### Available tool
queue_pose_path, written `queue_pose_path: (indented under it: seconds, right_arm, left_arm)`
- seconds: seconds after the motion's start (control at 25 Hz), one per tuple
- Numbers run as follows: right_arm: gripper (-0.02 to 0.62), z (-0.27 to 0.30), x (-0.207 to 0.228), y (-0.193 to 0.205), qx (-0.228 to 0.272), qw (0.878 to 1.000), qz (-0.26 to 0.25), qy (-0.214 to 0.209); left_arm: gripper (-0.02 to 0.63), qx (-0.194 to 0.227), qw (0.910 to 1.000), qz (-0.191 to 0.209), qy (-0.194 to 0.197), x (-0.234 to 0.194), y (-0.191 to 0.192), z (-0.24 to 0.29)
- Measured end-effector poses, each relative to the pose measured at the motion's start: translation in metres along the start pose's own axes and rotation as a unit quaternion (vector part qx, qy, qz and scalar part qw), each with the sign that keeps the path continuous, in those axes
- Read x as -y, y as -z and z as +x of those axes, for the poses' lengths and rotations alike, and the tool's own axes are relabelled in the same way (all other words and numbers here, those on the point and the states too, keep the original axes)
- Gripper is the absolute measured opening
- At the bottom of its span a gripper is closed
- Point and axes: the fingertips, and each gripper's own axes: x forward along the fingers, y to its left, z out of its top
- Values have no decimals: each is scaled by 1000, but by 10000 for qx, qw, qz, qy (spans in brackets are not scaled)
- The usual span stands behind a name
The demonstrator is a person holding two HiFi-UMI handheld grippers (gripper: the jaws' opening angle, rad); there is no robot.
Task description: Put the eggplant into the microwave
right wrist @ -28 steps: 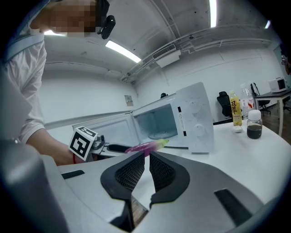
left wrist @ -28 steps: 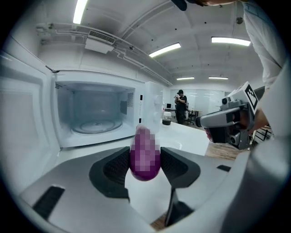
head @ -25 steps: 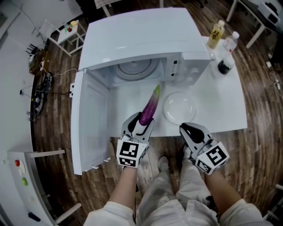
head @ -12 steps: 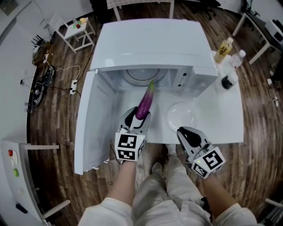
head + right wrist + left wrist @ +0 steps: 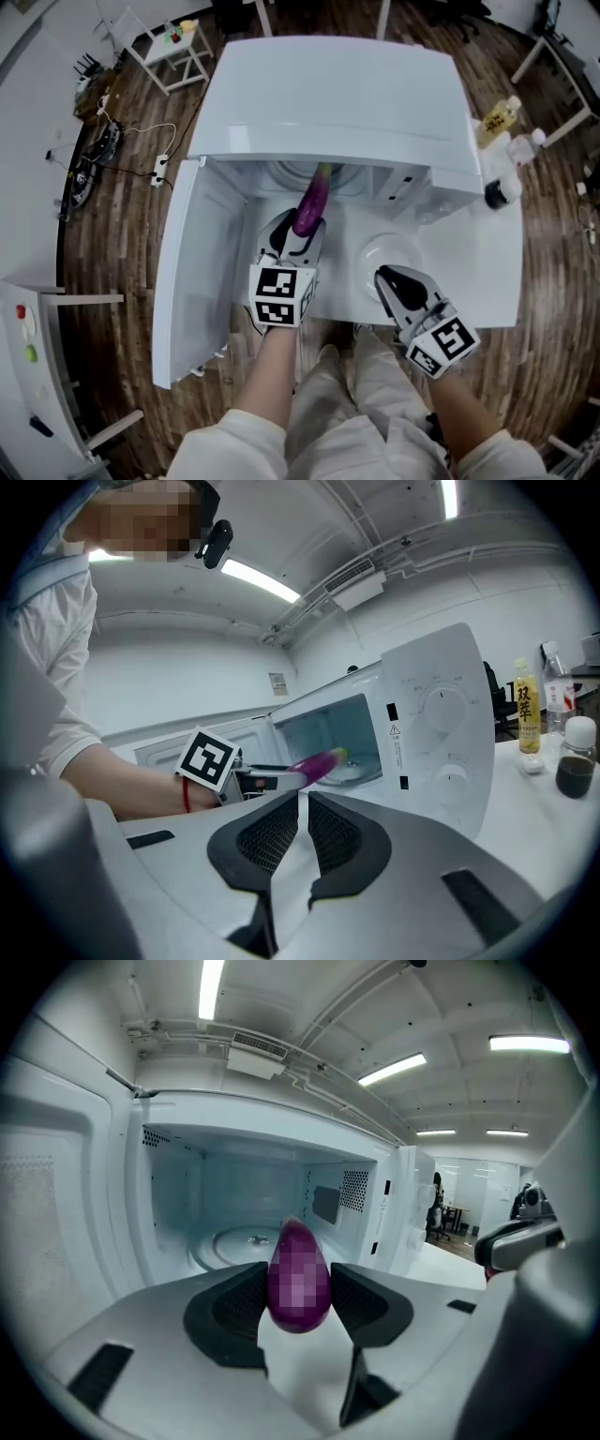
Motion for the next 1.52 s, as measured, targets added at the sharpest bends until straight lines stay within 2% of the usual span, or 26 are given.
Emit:
queue_pose_path:
  seconds: [0.36,0.56,1.04,1.52]
  right_arm:
    - [38,30,15,-13,88,10000,17,-18]
    - [38,39,20,-15,100,9999,55,-17]
    - [38,42,20,-11,41,9999,136,35]
    - [38,37,35,-15,74,9997,182,171]
  left_arm:
    - [209,-69,9999,-47,-76,-16,-10,28]
    - [210,-253,9996,-17,-147,-23,-8,42]
    - [209,-295,9986,-125,-432,-38,-15,71]
    - [210,-282,9982,-99,-513,-43,-16,90]
